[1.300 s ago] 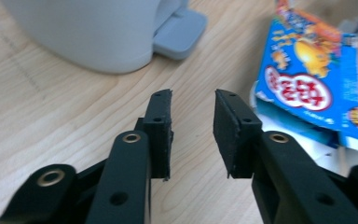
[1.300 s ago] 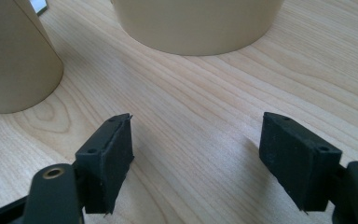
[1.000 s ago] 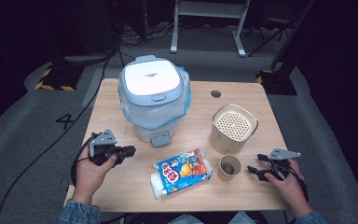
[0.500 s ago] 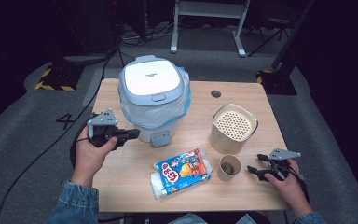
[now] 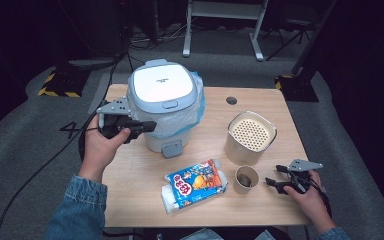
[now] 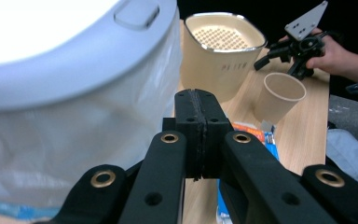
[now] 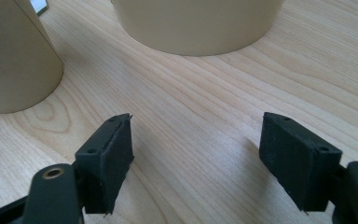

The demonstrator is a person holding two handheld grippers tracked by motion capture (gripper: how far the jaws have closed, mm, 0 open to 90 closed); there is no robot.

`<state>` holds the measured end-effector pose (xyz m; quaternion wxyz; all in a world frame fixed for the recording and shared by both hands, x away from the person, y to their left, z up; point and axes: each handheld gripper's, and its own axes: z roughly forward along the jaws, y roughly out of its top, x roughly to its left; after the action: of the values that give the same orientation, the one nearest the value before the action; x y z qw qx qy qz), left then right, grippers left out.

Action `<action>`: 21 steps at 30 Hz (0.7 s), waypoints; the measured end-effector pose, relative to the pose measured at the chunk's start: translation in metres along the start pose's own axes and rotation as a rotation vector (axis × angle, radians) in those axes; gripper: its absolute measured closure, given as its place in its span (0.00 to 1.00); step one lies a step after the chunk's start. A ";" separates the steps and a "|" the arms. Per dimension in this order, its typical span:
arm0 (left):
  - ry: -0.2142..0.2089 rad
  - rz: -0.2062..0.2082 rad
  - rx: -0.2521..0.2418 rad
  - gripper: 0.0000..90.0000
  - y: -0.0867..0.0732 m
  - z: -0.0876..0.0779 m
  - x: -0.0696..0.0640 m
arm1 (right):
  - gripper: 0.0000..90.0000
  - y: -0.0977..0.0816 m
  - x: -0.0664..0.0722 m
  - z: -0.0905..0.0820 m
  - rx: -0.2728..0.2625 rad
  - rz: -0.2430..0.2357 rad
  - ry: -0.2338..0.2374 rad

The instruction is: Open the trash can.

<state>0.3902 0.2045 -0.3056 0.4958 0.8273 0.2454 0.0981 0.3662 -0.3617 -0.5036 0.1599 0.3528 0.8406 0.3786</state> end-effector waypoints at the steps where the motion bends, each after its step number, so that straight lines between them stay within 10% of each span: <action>1: -0.003 0.001 -0.003 0.99 0.003 0.000 0.000 | 0.29 0.000 0.000 0.000 0.000 0.000 0.000; 21: -0.028 0.058 -0.053 0.98 0.049 0.024 0.013 | 0.29 0.000 0.000 0.000 0.000 0.000 0.000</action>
<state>0.4263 0.1735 -0.2757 0.5177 0.8219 0.2117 0.1075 0.3662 -0.3617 -0.5036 0.1599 0.3528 0.8407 0.3785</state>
